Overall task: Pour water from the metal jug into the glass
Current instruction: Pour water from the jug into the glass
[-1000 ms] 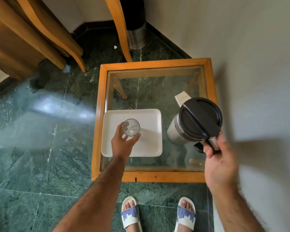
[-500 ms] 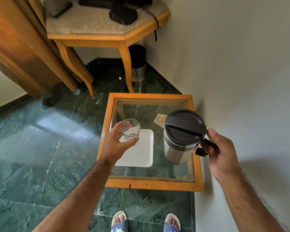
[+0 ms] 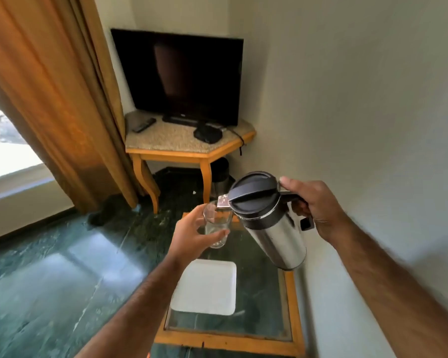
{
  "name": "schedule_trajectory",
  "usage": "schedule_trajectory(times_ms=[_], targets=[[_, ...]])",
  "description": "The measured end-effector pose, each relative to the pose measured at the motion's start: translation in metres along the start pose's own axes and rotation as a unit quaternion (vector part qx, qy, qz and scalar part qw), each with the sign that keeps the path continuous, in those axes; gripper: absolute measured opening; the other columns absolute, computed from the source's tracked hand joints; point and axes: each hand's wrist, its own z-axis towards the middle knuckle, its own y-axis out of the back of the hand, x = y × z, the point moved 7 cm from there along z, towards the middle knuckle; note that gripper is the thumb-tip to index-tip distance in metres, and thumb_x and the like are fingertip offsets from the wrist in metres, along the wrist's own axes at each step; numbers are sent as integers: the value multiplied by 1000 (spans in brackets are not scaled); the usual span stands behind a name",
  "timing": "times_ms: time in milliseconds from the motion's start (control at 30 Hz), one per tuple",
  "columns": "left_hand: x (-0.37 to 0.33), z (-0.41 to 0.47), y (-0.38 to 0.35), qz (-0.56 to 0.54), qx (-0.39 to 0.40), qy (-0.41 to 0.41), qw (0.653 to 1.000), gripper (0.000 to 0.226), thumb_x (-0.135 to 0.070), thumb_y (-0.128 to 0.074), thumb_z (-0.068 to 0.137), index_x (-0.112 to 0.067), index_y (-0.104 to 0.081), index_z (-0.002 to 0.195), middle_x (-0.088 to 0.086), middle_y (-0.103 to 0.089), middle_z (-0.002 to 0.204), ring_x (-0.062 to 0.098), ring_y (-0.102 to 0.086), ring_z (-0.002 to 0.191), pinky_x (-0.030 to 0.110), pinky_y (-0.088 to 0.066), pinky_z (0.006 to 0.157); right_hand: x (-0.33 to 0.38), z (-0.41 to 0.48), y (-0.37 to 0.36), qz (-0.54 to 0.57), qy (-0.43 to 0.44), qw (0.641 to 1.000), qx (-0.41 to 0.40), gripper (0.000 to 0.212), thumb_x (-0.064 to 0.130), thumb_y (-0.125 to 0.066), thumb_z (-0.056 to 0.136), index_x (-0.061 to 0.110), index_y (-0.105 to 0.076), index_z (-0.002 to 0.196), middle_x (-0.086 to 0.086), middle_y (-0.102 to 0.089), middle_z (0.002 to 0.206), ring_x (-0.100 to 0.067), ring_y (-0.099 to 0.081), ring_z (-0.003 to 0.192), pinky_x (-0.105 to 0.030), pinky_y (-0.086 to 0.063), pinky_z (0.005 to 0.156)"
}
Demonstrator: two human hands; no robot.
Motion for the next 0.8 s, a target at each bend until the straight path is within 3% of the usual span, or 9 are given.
schedule_trajectory(times_ms=[67, 167, 267, 433, 600, 700, 800], targets=[[-24, -3, 11, -1, -3, -6, 1000, 59, -35, -93, 69, -68, -59, 105, -38, -69, 107, -12, -66, 102, 2, -51, 71, 31, -1, -5, -31, 9, 999, 17, 56, 57, -78, 73, 26, -41, 45, 9, -33, 42, -14, -27, 42, -22, -29, 44], [-40, -7, 18, 3, -5, 0, 1000, 60, -44, -92, 66, -72, -57, 105, -42, -66, 110, -16, -63, 103, 3, -51, 66, 59, 2, -12, -72, 14, 997, 37, 55, 60, -78, 73, 25, -43, 49, 6, -34, 43, -16, -28, 43, -24, -30, 45], [-57, -11, 27, 0, -8, 5, 1000, 58, -47, -92, 64, -71, -57, 104, -44, -64, 110, -12, -66, 100, 8, -52, 63, 91, 1, -19, -98, 16, 993, 67, 54, 60, -78, 73, 25, -44, 51, 6, -32, 45, -14, -26, 43, -24, -29, 44], [-74, -18, 32, -12, -17, 10, 1000, 57, -44, -92, 65, -66, -59, 105, -46, -64, 106, -1, -66, 102, 13, -51, 74, 127, 5, -30, -168, 21, 981, 94, 59, 51, -79, 87, 22, -42, 53, 6, -33, 45, -11, -27, 39, -23, -29, 43], [-87, -24, 37, -12, -15, 3, 1000, 65, -48, -92, 64, -82, -50, 101, -52, -60, 106, -23, -61, 97, 7, -50, 63, 146, 10, -40, -260, 22, 958, 120, 59, 53, -77, 89, 22, -46, 49, 6, -38, 44, -13, -33, 41, -26, -32, 49], [-86, -25, 38, -14, -17, 11, 1000, 66, -52, -92, 62, -84, -49, 101, -52, -60, 105, -15, -66, 94, 9, -52, 65, 150, 12, -45, -312, 17, 942, 126, 57, 56, -76, 88, 20, -50, 53, 4, -42, 47, -13, -36, 42, -29, -34, 52], [-82, -26, 35, -17, -10, 18, 1000, 61, -54, -91, 60, -77, -53, 102, -54, -59, 104, -9, -66, 94, 17, -57, 77, 154, 14, -51, -331, 4, 932, 145, 57, 54, -76, 89, 20, -50, 52, 6, -43, 44, -12, -36, 40, -27, -34, 49]])
